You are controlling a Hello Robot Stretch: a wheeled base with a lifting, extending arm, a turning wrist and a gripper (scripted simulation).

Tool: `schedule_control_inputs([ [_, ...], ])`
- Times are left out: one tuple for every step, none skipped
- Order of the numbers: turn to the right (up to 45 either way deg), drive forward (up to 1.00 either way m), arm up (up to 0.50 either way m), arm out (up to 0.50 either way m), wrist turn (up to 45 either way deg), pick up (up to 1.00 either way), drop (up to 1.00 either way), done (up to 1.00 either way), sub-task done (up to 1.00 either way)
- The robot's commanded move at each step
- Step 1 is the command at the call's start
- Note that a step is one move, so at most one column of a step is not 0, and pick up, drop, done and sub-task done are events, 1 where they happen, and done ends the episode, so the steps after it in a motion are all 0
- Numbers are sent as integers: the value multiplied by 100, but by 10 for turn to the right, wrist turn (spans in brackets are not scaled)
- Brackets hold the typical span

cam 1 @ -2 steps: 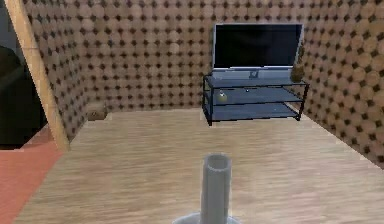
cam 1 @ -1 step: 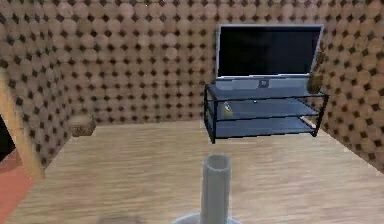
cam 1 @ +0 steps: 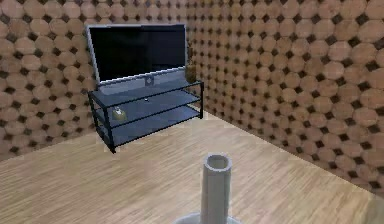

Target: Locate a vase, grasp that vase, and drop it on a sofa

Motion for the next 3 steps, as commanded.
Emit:
schedule_control_inputs([
  [30, 0, 0, 0, 0, 0, 0, 0, 0],
  [0, 30, 0, 0, 0, 0, 0, 0, 0],
  [360, 0, 0, 0, 0, 0, 0, 0, 0],
])
